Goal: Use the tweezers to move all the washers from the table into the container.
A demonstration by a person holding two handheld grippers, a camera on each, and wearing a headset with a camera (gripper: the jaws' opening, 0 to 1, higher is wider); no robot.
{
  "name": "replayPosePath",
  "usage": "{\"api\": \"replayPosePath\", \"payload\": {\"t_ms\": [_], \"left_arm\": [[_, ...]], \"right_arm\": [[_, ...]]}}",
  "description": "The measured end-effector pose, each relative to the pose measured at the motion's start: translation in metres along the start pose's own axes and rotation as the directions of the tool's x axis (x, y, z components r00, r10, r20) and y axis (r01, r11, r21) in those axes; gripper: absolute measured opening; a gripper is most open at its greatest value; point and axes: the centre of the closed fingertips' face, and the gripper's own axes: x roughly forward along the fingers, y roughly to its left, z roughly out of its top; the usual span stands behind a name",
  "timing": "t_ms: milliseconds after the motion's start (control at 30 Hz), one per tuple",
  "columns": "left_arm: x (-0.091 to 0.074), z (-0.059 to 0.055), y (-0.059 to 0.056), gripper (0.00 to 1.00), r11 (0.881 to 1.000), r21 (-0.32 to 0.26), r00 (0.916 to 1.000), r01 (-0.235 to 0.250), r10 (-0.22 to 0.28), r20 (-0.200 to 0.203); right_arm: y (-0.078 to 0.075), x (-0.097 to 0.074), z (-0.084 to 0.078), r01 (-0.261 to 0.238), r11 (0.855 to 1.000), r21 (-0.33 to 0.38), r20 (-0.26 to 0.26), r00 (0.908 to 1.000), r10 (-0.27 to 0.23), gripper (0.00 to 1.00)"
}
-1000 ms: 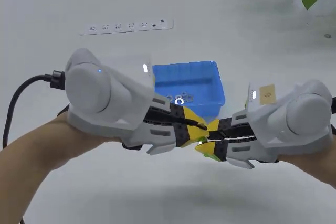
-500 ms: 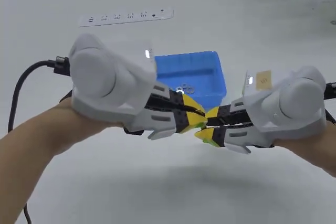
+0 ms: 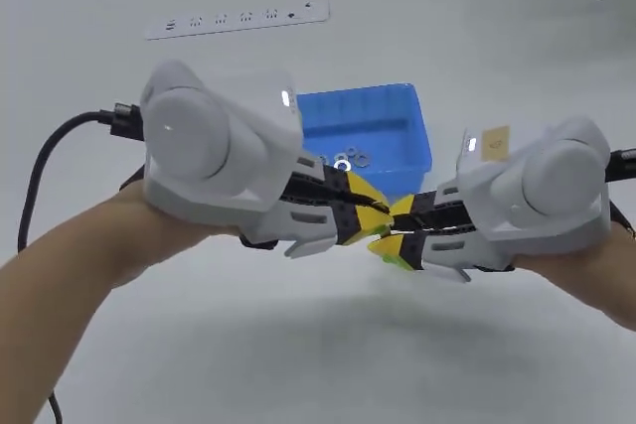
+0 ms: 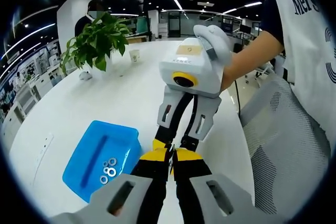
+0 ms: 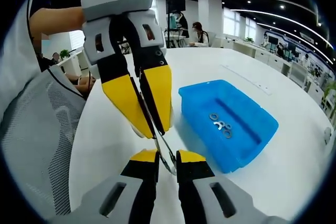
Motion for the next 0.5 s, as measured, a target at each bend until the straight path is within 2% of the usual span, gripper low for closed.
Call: {"api": "replayPosePath", "payload": {"t_ms": [500], "left_arm": [[0.0013, 0.0008, -0.0007, 0.07, 1.000, 0.004, 1.0000, 0.009, -0.009, 0.001]], "right_arm": [[0.0016, -0.0009, -0.0004, -0.001, 1.000, 0.015, 0.001, 1.0000, 0.001, 0.14]]}}
